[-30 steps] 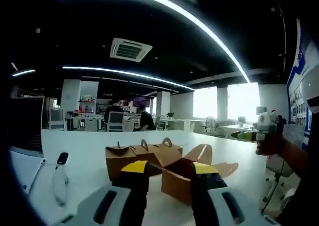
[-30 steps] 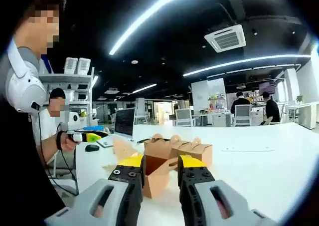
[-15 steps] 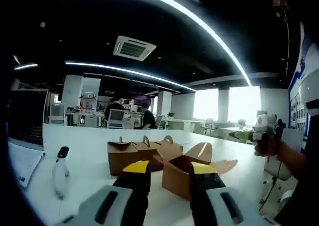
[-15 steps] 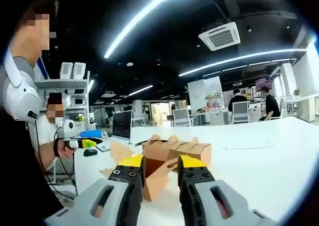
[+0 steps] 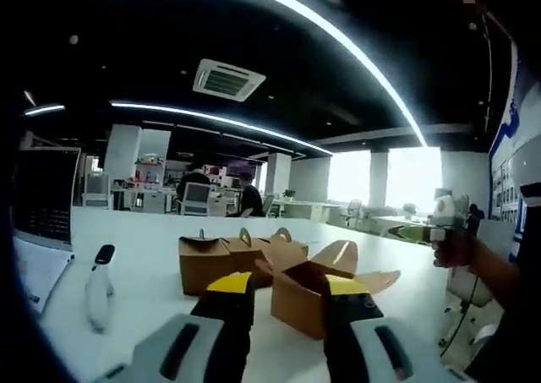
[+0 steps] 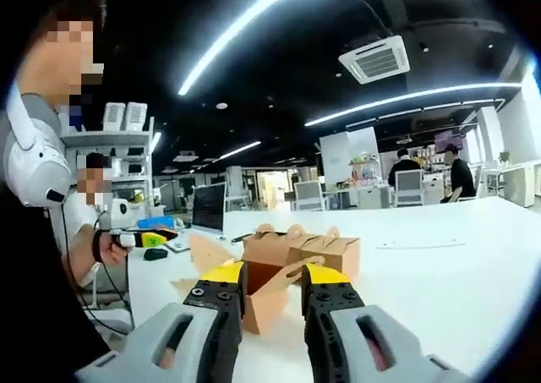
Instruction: Pick up one paper box from the group, open the paper box, and remove the item inside
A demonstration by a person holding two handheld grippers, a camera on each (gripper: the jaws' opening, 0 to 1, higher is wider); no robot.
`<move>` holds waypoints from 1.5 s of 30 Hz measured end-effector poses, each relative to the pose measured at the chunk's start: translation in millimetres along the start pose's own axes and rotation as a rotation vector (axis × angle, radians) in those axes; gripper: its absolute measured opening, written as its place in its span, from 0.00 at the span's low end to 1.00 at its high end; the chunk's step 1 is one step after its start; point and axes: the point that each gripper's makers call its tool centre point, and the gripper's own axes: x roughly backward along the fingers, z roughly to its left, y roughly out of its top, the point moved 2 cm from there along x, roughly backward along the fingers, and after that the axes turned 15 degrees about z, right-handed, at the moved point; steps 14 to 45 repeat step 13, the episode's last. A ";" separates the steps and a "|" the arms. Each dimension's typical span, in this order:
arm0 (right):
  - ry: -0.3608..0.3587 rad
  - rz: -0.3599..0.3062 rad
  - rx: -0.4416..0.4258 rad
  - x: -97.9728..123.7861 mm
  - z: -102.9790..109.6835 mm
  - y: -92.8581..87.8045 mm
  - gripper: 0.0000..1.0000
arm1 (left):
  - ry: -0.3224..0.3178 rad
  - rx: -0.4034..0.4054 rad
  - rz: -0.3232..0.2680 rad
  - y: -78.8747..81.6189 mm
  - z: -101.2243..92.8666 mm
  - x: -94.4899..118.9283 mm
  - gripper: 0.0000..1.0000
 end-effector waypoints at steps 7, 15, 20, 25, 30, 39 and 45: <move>-0.006 0.033 0.011 -7.2 -0.9 -7.0 0.27 | 0.001 0.004 -0.001 0.9 3.1 -6.1 0.34; -0.015 0.059 0.015 -9.8 -3.8 -14.0 0.27 | -0.002 0.005 0.012 -1.9 3.6 -9.5 0.34; -0.015 0.059 0.015 -9.8 -3.8 -14.0 0.27 | -0.002 0.005 0.012 -1.9 3.6 -9.5 0.34; -0.015 0.059 0.015 -9.8 -3.8 -14.0 0.27 | -0.002 0.005 0.012 -1.9 3.6 -9.5 0.34; -0.015 0.059 0.015 -9.8 -3.8 -14.0 0.27 | -0.002 0.005 0.012 -1.9 3.6 -9.5 0.34; -0.015 0.059 0.015 -9.8 -3.8 -14.0 0.27 | -0.002 0.005 0.012 -1.9 3.6 -9.5 0.34; -0.015 0.059 0.015 -9.8 -3.8 -14.0 0.27 | -0.002 0.005 0.012 -1.9 3.6 -9.5 0.34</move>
